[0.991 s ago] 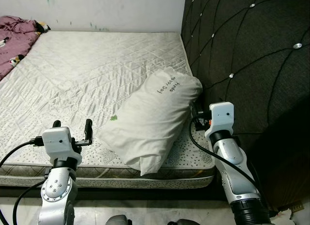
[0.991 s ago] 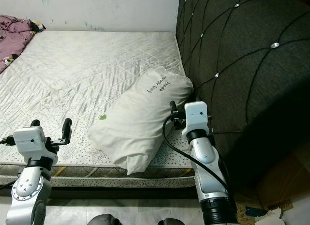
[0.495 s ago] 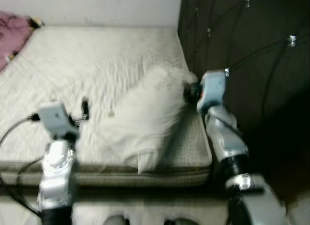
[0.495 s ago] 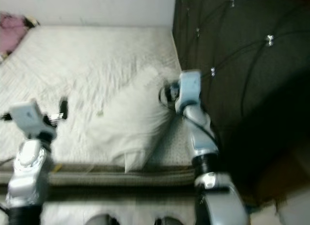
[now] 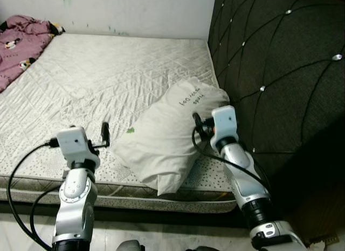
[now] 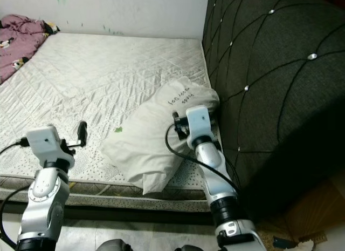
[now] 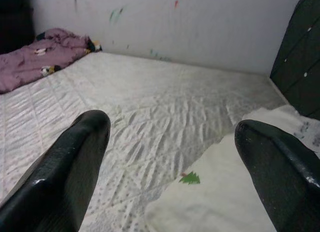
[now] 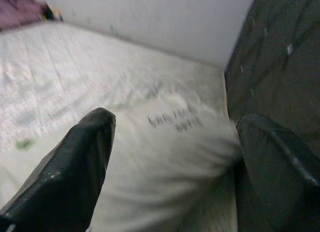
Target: Clean up the room
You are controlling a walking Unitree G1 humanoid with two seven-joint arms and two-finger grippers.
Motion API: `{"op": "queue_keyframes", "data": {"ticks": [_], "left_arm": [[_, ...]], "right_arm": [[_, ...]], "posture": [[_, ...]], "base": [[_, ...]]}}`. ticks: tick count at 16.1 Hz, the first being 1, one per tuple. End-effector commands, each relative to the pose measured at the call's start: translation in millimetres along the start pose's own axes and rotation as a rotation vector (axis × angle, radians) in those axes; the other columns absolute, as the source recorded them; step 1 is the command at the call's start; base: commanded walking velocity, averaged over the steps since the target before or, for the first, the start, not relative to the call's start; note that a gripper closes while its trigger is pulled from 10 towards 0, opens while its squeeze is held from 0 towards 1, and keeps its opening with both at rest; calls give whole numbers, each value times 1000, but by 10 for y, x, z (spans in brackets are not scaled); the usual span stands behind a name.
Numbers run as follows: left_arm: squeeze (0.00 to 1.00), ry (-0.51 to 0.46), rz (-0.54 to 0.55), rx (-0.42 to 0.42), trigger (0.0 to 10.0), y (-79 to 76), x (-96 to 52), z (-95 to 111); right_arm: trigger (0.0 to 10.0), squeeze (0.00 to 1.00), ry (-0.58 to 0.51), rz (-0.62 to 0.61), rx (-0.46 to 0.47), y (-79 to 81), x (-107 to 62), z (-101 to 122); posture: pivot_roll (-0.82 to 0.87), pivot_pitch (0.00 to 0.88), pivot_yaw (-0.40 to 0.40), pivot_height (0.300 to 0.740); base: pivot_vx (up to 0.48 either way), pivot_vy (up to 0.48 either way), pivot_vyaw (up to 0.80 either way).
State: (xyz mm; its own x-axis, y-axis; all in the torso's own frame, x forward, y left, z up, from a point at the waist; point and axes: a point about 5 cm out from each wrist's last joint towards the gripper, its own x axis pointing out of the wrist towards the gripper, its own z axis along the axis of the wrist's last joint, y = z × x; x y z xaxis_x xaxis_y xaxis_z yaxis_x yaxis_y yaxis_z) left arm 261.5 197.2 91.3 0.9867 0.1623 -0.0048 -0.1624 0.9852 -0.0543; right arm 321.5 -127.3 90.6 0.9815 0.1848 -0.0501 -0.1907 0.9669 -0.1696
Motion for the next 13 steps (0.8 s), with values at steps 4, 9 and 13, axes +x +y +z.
{"op": "queue_keyframes", "data": {"ticks": [4, 9, 13], "left_arm": [[0, 24, -77, 17, 10000, -112, -229, -78], [0, 56, -84, 13, 10000, -102, -309, -117], [0, 1, -71, -27, 10000, -121, -324, -10]], "right_arm": [[10000, 0, 70, -86, 100, -264, -314, -277], [10000, 0, 83, -100, 157, -183, -440, -297], [10000, 0, 28, -69, 106, -81, -336, -126]], "posture": [[50, 0, -8, 740], [30, 0, 26, 740], [42, 0, 20, 740]], "base": [[0, 0, 0], [0, 0, -631], [0, 0, 0]]}}
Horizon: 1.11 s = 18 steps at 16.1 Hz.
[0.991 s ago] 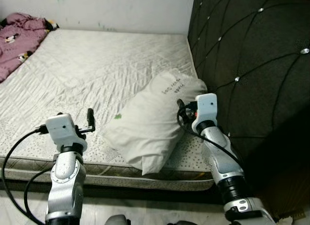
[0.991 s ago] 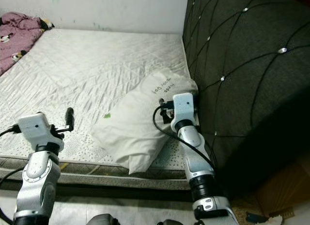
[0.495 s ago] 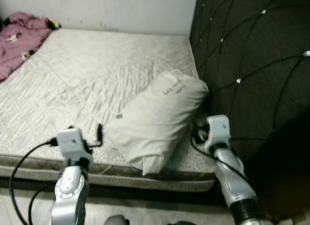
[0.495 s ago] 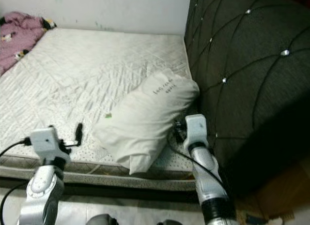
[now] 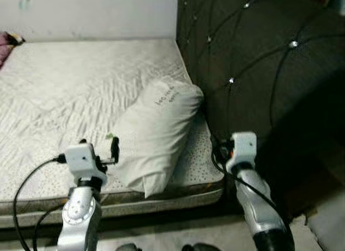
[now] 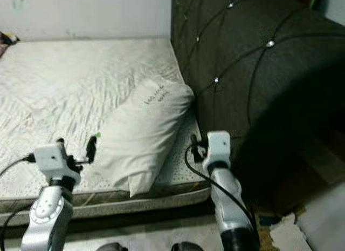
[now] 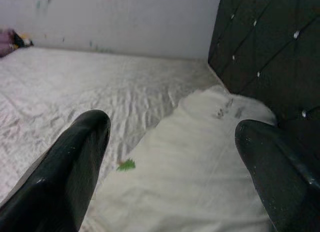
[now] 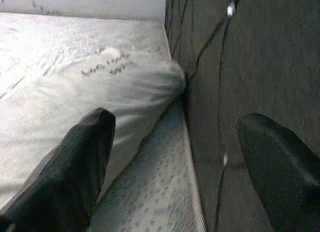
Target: Clean up the room
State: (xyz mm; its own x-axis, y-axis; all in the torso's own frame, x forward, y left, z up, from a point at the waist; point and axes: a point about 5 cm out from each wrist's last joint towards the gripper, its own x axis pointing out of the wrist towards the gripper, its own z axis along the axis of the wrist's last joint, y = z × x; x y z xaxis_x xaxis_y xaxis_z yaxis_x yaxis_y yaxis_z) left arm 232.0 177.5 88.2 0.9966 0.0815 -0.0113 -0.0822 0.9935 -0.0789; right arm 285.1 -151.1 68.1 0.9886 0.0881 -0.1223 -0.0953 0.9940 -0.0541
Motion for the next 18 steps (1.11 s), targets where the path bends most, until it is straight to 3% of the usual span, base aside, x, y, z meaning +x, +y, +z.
{"op": "queue_keyframes", "data": {"ticks": [1, 3, 5, 7, 10, 15, 18], "left_arm": [[0, -15, 13, -4, 10000, 12, 0, 48], [0, -26, 6, 2, 10000, -16, 15, 102], [0, -30, 23, 7, 10000, -19, 15, 129], [0, -31, 36, 11, 10000, 12, -1, 158], [0, -13, 55, 10, 10000, 65, -32, 137], [0, -21, 52, -22, 10000, 25, 9, 166], [0, -8, 44, -56, 10000, 7, -17, 151]], "right_arm": [[10000, 0, -81, 82, -12, 154, 43, 197], [10000, 0, -153, 190, -71, 313, 37, 347], [10000, 0, -80, 117, 10, 243, 40, 296], [10000, 0, -80, 94, 35, 187, 50, 315], [10000, 0, -83, 100, 49, 159, 37, 334], [10000, 0, -75, 132, 60, 219, 29, 349], [10000, 0, -56, 124, 53, 171, -2, 307]], "posture": [[48, 0, 13, 740], [49, 0, 1, 740], [53, 28, -8, 740], [49, 70, -11, 740], [48, 74, -12, 740], [44, 83, -19, 740], [38, 92, -17, 740]], "base": [[0, 0, 0], [0, 0, 0], [0, 0, 0], [0, 0, 0], [0, 0, 0], [0, 0, 0], [0, 466, 0]]}}
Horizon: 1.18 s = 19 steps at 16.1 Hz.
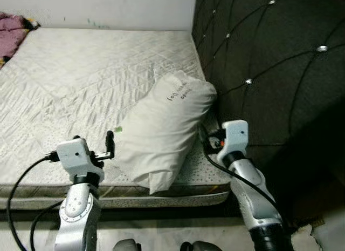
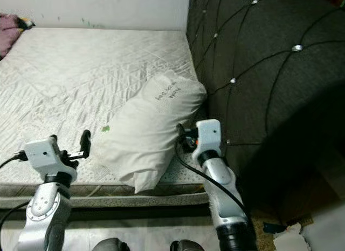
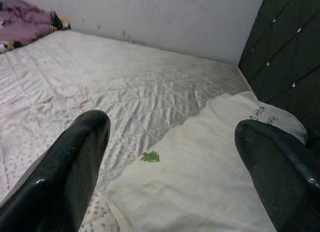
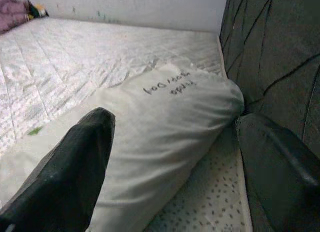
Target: Clean up the room
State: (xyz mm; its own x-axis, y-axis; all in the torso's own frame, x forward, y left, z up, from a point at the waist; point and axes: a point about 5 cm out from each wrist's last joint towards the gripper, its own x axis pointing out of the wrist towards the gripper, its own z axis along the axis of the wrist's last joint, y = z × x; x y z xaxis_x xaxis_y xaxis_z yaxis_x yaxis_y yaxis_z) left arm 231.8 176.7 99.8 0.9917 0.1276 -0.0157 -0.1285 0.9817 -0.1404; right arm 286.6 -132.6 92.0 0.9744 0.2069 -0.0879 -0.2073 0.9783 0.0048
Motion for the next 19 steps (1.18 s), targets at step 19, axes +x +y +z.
{"op": "queue_keyframes", "data": {"ticks": [19], "left_arm": [[0, -16, -59, -8, 10000, -24, -42, 69]], "right_arm": [[10000, 0, 7, -6, -1, -17, -22, 33]], "posture": [[37, 114, -15, 740]], "base": [[104, 190, -65]]}}
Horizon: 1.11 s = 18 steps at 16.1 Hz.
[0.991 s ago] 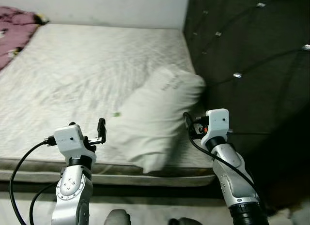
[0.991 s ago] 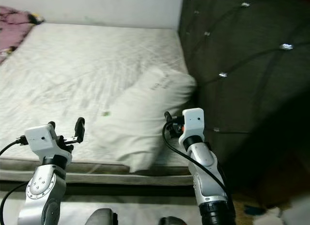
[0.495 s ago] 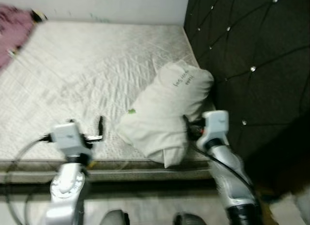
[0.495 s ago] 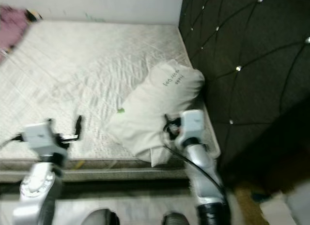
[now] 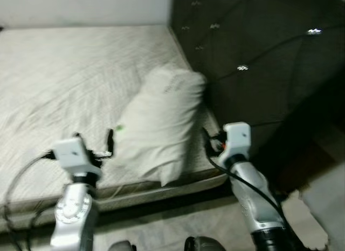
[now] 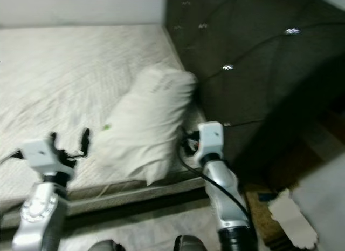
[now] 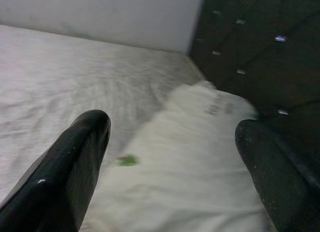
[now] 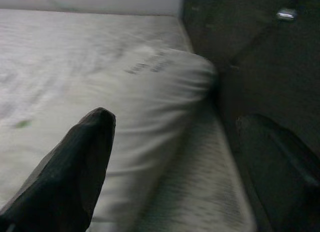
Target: Clean up the room
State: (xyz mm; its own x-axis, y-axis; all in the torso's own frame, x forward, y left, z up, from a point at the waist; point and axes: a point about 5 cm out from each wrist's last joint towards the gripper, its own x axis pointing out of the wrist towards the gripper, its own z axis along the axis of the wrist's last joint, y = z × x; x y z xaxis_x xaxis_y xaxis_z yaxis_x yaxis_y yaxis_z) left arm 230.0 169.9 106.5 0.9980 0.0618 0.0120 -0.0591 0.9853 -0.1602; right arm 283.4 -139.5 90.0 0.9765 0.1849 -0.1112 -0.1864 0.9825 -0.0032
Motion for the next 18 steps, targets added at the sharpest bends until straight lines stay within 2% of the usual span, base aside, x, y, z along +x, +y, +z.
{"op": "queue_keyframes", "data": {"ticks": [1, 3, 10, 18], "left_arm": [[0, 3, 8, 11, 10000, 47, -19, 12], [0, 5, 0, -3, 10000, 40, -20, 9], [0, 6, 3, 3, 10000, 28, -10, 8], [0, 13, 15, 7, 10000, 30, -14, 0]], "right_arm": [[10000, 0, -17, 16, 4, 48, 18, 59], [10000, 0, -19, 18, 4, 51, 21, 62], [10000, 0, -28, 31, -15, 56, 26, 68], [10000, 0, -32, 49, 11, 78, 26, 73]], "posture": [[39, 116, -16, 740], [39, 116, -16, 740], [44, 112, -15, 740], [45, 121, -15, 740]], "base": [[341, 0, 0], [319, 0, 0], [0, 0, 0], [0, 0, 0]]}}
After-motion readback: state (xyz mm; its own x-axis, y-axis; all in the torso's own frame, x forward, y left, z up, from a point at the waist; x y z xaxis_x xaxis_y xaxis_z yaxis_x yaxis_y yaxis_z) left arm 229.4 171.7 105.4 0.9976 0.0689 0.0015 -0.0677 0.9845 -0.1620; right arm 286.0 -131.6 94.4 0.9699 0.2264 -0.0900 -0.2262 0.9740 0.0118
